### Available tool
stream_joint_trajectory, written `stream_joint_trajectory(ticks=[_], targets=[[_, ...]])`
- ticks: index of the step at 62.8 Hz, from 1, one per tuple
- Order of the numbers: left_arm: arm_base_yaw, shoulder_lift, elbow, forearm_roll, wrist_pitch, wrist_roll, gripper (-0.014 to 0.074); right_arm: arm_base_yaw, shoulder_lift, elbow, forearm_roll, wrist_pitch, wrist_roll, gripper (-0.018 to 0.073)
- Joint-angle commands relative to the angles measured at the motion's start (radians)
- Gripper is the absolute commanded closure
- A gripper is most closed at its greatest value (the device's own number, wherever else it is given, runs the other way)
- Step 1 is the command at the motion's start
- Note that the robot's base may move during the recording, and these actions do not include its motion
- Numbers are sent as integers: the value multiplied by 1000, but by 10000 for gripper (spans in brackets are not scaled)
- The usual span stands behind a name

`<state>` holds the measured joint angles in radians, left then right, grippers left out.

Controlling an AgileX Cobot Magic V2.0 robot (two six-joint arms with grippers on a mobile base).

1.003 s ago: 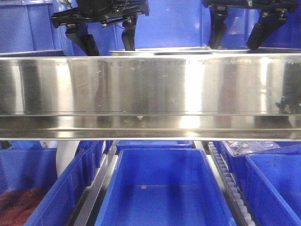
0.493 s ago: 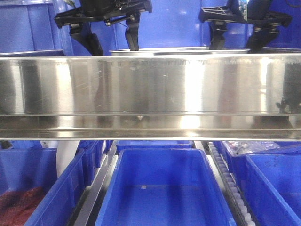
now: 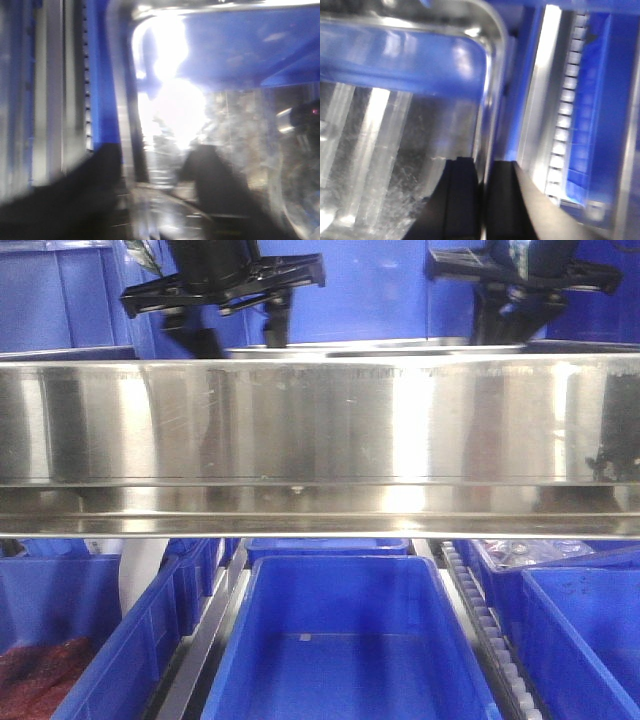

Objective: Stack silver trays without gaps
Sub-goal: 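Grasp the silver tray's opposite rims with left and right grippers, then lift the silver tray off the shelf with both grippers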

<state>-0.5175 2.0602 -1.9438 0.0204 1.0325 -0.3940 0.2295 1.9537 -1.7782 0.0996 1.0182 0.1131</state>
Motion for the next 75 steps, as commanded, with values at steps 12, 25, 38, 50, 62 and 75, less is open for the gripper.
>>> stream_joint_trajectory(ticks=[12, 25, 38, 50, 62, 75], targets=[[0, -52, -74, 8, 48, 7, 643, 0, -113, -28, -6, -3, 0, 501], [-23, -96, -169, 90, 161, 37, 643, 0, -208, -28, -32, 44, 26, 501], [-48, -190, -176, 133, 224, 59, 643, 10, -317, -28, -34, 80, 40, 501], [-51, -280, -165, 148, 278, 92, 643, 73, -416, 17, -115, 98, 74, 501], [-66, -398, -36, 173, 278, 92, 644, 171, -497, 116, -196, 107, 160, 501], [-70, -541, 212, 183, 270, 82, 644, 272, -521, 136, -196, 129, 210, 501]])
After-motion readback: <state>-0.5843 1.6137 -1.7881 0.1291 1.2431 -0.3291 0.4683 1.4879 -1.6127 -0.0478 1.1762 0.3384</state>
